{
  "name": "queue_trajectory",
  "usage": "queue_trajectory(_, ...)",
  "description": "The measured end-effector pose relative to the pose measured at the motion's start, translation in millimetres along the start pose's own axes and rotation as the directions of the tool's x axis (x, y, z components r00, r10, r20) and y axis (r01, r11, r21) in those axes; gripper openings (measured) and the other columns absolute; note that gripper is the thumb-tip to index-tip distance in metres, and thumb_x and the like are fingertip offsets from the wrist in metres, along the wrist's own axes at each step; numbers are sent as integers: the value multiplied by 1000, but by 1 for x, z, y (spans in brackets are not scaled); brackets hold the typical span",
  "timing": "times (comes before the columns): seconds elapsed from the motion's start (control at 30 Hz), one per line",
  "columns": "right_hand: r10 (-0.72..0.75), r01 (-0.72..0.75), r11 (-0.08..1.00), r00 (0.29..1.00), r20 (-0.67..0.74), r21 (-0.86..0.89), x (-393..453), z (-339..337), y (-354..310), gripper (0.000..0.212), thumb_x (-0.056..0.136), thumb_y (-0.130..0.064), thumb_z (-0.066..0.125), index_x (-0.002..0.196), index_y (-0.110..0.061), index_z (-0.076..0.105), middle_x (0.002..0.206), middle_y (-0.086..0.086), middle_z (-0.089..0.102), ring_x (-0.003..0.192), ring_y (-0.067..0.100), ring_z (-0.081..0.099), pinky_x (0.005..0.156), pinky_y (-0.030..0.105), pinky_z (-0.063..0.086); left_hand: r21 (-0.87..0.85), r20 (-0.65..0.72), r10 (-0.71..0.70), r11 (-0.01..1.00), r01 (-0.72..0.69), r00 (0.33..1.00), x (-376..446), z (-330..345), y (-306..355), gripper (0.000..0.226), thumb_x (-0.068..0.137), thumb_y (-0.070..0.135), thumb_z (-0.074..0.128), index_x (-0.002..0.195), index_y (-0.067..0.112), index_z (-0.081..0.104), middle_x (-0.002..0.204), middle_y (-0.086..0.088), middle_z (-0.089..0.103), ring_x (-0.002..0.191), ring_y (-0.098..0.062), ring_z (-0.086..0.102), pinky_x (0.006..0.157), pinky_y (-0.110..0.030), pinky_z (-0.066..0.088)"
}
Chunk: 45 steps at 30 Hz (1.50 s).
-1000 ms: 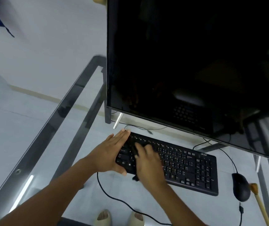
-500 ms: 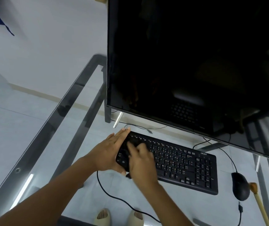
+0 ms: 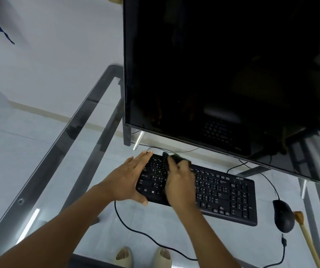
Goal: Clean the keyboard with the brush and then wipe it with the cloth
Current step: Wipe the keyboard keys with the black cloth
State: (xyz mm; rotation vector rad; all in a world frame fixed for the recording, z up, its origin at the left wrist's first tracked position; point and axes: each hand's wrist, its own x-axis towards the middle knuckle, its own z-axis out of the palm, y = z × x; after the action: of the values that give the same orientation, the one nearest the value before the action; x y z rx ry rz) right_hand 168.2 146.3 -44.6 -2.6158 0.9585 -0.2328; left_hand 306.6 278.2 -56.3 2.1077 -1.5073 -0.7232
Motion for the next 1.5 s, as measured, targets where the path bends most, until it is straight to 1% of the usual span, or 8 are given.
queue_trajectory(0.2, -315, 310, 949, 933, 176, 55, -35, 2, -13, 63, 76, -18, 72, 134, -27, 50, 96, 3, 49, 72, 21, 55, 59, 29, 47, 56, 4, -10, 998, 9, 1000, 0, 0, -3, 141, 53, 72, 76, 153, 22, -10, 161, 6, 1, 146, -2, -8, 119, -32, -4)
queue_trajectory(0.47, 176, -175, 977, 984, -7, -121, -5, -53, 129, 69, 88, -2, 48, 148, -29, 29, 118, 9, 48, 88, 18, 47, 84, 27, 49, 75, 3, -27, 997, 27, 1000, 1, 2, -1, 141, 52, 69, 79, 152, 26, -11, 160, 10, 3, 145, 1, -8, 113, -24, -14)
queue_trajectory(0.73, -196, 148, 974, 931, 309, 173, -55, -30, 23, 65, 76, -8, 69, 136, -21, 48, 104, 9, 51, 80, 25, 56, 69, 30, 49, 133, 16, -45, 990, 42, 999, 3, 1, 3, 145, 47, 69, 80, 152, 25, -10, 160, 9, 3, 144, 2, -11, 115, -25, -10)
queue_trajectory(0.87, -86, 81, 996, 987, 138, 42, -42, -42, 67, 40, 90, -18, 60, 128, -30, 56, 93, 3, 53, 70, 21, 56, 60, 35, 51, 153, 23, -47, 987, 43, 999, 4, -1, 4, 145, 47, 72, 79, 152, 26, -11, 159, 11, 1, 144, 3, -12, 114, -23, -12)
queue_trajectory(1.1, 274, -271, 960, 960, -51, 70, -33, -56, 115, 60, 76, 10, 63, 133, -10, 57, 94, 13, 50, 59, 24, 52, 61, 35, 57, 237, 73, -84, 969, 64, 994, 3, -4, 12, 142, 53, 72, 76, 153, 20, -10, 159, 7, -9, 145, -5, -16, 121, -41, -4)
queue_trajectory(1.23, 87, -95, 980, 995, 56, 174, -53, -42, 77, 56, 78, -4, 71, 121, -38, 61, 84, 3, 49, 58, 18, 48, 51, 28, 51, 451, 95, -143, 888, 86, 985, 16, 3, 50, 132, 69, 71, 65, 149, 10, -19, 154, 2, -26, 144, -19, -24, 118, -46, -10)
queue_trajectory(1.33, -100, 82, 988, 985, 139, 129, -70, -34, 66, 73, 62, -8, 80, 130, -19, 57, 88, 5, 51, 63, 20, 54, 55, 25, 49, 352, 59, -30, 936, 7, 998, 37, 26, 89, 119, 78, 70, 56, 149, 12, -20, 153, -1, -32, 142, -17, -31, 117, -44, -15)
queue_trajectory(1.5, 61, -61, 998, 998, -5, 26, -53, -62, 124, 34, 93, -16, 49, 125, -24, 58, 98, 9, 54, 80, 29, 56, 69, 37, 52, 234, 70, 32, 971, -47, 997, 56, 68, 109, 115, 77, 74, 48, 149, 16, -21, 154, 5, -30, 140, -8, -33, 118, -39, -15)
